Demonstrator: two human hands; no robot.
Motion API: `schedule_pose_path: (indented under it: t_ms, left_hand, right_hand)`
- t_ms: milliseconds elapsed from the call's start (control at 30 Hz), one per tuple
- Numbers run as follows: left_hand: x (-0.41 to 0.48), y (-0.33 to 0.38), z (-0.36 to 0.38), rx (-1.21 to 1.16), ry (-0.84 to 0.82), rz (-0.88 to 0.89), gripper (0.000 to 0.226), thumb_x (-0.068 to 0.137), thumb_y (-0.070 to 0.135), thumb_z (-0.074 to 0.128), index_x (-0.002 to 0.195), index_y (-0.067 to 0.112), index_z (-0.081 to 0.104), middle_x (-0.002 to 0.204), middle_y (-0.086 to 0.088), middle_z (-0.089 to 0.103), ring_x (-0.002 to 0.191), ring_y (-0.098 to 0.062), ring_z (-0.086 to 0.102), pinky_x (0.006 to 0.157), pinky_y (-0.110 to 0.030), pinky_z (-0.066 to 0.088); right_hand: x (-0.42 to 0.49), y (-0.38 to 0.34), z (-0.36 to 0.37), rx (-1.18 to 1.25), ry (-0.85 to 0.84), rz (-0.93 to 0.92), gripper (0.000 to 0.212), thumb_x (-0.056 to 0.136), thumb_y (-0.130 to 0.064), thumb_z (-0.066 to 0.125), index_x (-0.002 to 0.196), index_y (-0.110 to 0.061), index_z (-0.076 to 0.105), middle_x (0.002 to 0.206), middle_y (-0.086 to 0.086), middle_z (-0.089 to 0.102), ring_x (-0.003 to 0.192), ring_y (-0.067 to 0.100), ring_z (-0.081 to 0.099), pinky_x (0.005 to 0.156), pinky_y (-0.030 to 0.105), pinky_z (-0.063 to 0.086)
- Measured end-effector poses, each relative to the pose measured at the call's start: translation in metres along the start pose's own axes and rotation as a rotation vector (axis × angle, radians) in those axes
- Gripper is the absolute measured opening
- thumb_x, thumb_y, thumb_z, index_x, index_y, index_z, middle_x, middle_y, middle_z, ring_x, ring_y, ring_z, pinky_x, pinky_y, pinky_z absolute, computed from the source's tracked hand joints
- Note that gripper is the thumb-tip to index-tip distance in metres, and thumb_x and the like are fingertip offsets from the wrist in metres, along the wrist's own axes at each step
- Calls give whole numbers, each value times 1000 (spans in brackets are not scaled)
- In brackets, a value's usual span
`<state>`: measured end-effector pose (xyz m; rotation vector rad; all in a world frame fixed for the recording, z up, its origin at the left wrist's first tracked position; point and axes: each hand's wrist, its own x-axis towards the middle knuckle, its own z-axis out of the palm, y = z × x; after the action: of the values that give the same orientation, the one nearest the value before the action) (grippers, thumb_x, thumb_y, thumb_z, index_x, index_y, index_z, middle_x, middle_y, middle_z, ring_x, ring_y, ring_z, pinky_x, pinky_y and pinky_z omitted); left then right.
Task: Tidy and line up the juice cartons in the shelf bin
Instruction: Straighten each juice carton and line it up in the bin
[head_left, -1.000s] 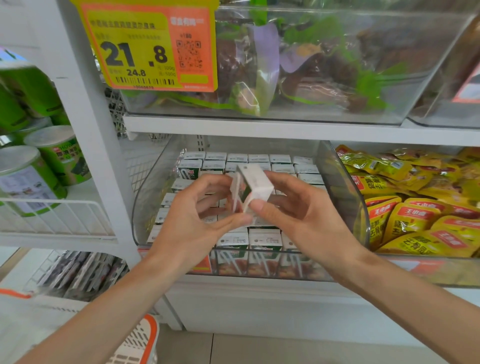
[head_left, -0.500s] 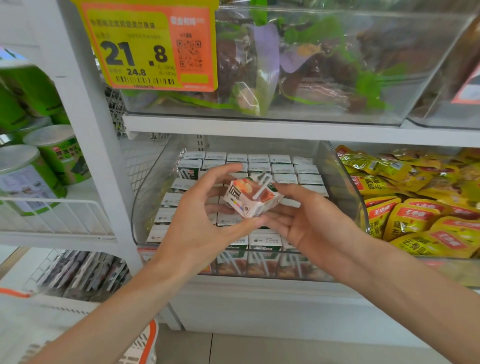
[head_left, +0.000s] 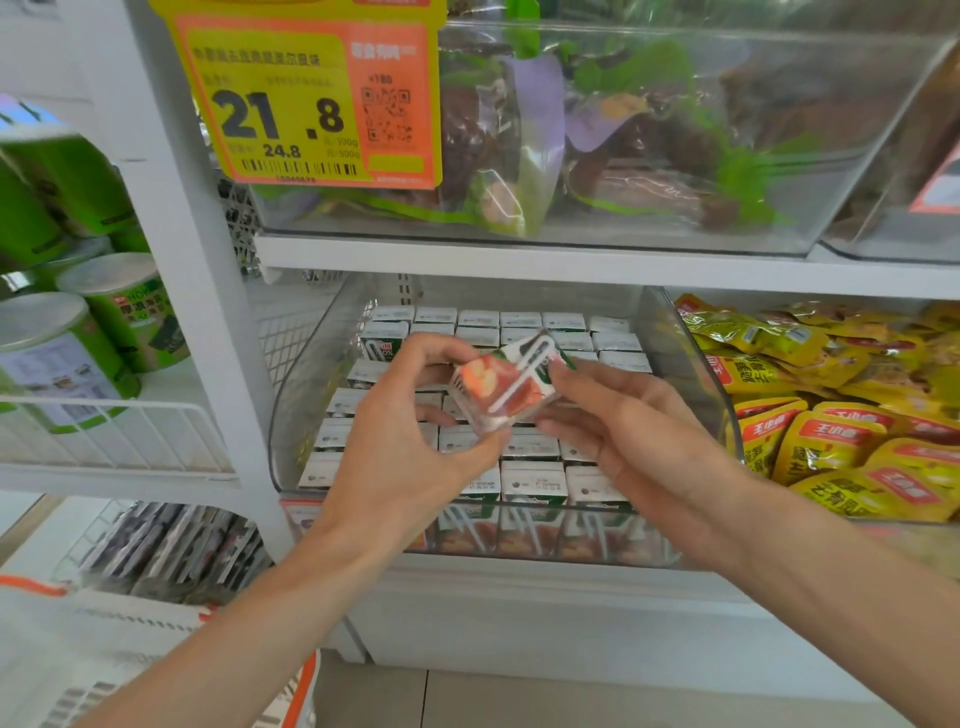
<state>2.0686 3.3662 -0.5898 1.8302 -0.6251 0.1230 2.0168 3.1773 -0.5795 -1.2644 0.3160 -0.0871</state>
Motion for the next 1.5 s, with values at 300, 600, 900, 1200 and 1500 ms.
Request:
schedule_pose_path:
  t_ms: [300,600,900,1200,1500]
  left_hand:
    - [2,-15,-3,176,-26,-74,51,77,26,90,117,34,59,113,23,66,110,7,60,84,-17,55]
    - [-6,-22,-38,612,-210,-131,26,98,34,68,124,34,65,132,17,60,126,-4,51,104,-27,41]
    - [-7,-29,-60,520,-204,-113,34,98,27,69,131,35,66,134,21,58,116,7,47,91,2,27]
    - [-11,-33,-64,476,-219,-86,27,97,30,71,122,38,67,128,23,58,121,3,51,96,-9,31]
    - [-13,-33,-68,405,-226,-61,20,93,38,75,113,40,71,115,22,63,115,4,54,97,-13,39]
  right_hand:
    - [-10,10,11,-617,-46,-688,44,84,-3,87,123,-18,75,116,-1,73,110,16,71,86,25,60]
    - [22,10,20,-580,32,-660,37,91,-6,80,123,-20,69,118,-6,75,107,5,73,91,16,57]
    - [106,18,86,-741,-65,-676,38,99,-17,74,135,-28,68,126,-13,74,120,3,68,108,39,56]
    - [126,16,92,-960,-136,-573,41,99,-22,74,138,-26,62,117,-21,64,106,5,70,91,31,59]
    - [135,32,99,-1217,-224,-596,23,104,-14,66,125,-10,75,122,0,58,122,25,56,107,33,50]
